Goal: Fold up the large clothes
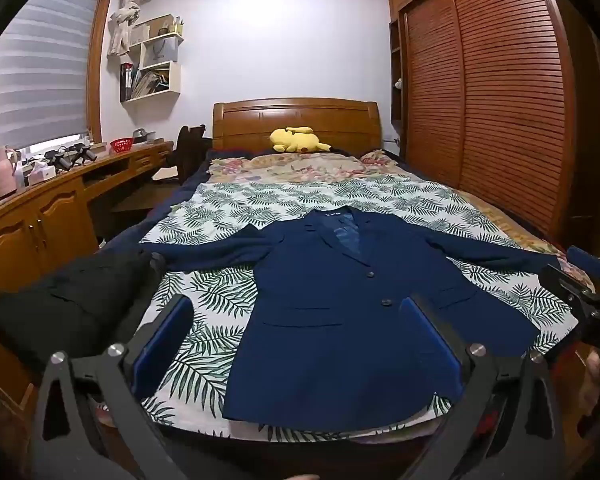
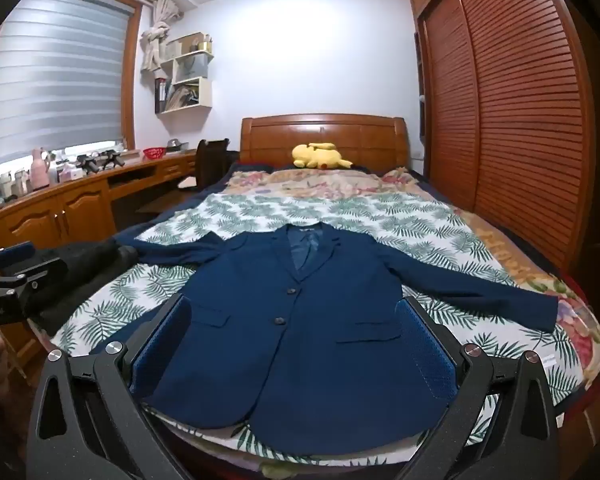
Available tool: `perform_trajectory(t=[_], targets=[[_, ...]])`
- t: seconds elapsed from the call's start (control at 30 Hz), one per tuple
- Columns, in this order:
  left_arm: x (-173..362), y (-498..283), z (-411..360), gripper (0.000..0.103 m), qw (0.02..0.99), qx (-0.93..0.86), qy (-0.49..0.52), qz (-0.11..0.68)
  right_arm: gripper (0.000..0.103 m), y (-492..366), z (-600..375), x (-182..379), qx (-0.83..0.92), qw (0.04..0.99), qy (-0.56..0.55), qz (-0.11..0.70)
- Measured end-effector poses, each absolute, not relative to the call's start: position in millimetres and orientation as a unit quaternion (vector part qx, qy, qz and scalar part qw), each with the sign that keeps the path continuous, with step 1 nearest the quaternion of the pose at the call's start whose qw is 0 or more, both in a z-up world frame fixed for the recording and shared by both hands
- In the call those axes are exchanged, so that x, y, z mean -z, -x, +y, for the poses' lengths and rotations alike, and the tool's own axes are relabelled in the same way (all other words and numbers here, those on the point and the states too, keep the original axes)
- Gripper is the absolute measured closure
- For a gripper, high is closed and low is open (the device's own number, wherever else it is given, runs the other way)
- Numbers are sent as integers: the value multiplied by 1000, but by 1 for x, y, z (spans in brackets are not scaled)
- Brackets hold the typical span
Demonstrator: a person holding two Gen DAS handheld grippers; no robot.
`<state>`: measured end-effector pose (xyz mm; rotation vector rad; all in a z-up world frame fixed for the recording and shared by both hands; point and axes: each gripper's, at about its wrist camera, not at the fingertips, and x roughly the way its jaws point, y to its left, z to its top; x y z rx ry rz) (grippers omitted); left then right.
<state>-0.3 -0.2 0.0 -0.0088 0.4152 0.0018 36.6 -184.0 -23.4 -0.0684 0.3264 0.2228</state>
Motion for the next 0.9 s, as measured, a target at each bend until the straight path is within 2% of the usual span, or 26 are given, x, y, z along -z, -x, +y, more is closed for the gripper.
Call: perform_trajectory(t=[0.9], targets=[[-2,-1,0,0,978,-1,13,209,0,-37,-183,24,-110,980,25,162]])
